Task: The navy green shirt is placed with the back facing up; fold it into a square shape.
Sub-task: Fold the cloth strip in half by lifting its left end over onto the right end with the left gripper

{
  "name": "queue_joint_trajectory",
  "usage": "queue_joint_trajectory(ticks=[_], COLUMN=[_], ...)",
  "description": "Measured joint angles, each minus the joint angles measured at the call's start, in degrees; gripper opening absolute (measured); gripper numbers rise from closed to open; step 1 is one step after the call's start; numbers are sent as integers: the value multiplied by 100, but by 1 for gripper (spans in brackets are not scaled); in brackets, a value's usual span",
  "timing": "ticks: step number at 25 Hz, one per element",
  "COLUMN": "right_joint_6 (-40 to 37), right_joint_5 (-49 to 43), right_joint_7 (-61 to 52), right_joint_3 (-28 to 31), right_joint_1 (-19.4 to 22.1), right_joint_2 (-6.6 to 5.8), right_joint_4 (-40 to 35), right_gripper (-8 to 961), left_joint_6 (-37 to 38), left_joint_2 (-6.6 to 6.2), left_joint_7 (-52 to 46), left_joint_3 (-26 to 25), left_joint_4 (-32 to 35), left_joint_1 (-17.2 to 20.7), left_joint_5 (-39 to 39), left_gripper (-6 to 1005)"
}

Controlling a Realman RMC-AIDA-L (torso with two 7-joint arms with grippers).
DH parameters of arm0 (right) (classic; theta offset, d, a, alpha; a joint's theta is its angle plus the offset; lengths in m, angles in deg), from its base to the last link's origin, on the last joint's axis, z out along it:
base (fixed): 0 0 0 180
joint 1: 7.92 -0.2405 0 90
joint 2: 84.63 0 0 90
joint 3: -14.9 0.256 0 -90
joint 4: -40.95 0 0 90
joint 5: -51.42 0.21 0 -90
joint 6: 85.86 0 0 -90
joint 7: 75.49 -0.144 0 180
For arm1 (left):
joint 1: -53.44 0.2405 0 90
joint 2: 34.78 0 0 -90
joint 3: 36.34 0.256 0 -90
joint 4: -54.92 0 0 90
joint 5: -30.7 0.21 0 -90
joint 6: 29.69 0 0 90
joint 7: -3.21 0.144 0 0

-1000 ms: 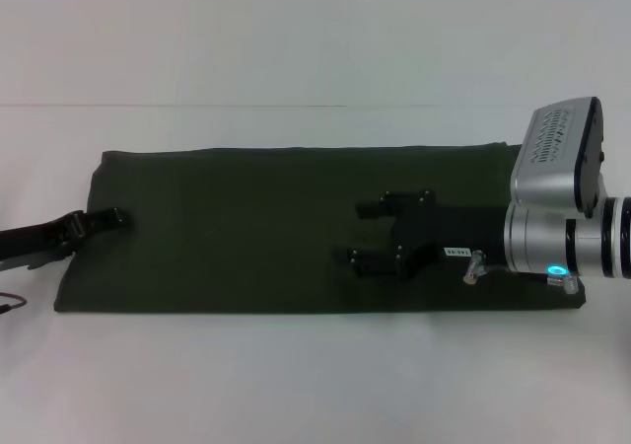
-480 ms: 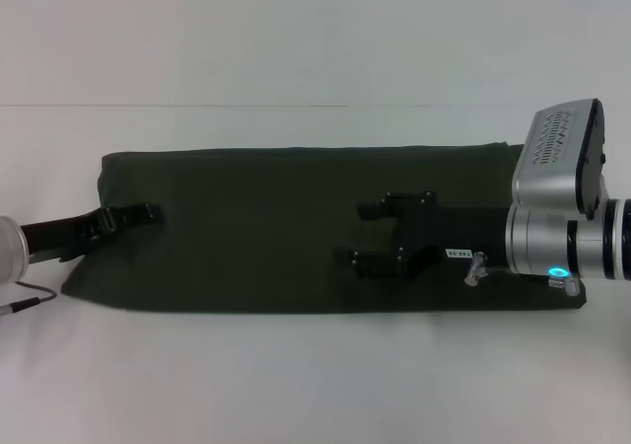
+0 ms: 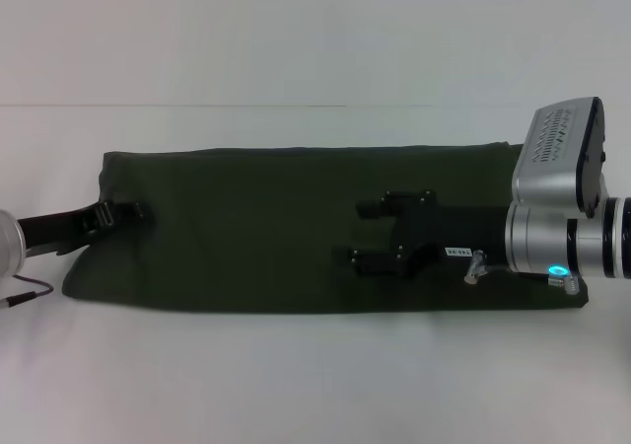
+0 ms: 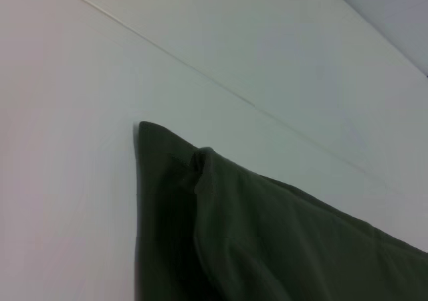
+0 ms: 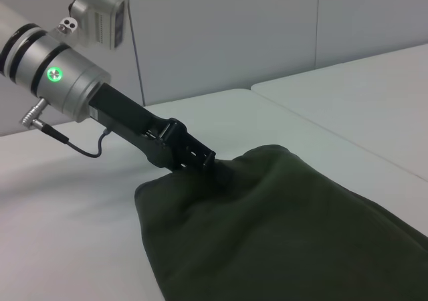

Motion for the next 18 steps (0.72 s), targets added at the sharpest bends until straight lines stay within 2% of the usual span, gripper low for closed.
queue_joint_trajectory(ticks=[11, 18], right_joint_6=[-28, -30], right_joint_5=[19, 25], right_joint_7=[-9, -15], right_joint_3=[0, 0], right_joint_1=[-6, -9], right_joint_2=[0, 0], right_joint_4=[-10, -12], right_gripper=[788, 788], left_joint_6=[-49, -48], left_joint_2=[-37, -80], left_joint_7=[7, 32], left_joint_3=[129, 133], left_joint_4=[-3, 10], left_joint_1=[-20, -19], left_joint_5=[0, 0], left_gripper=[135, 79])
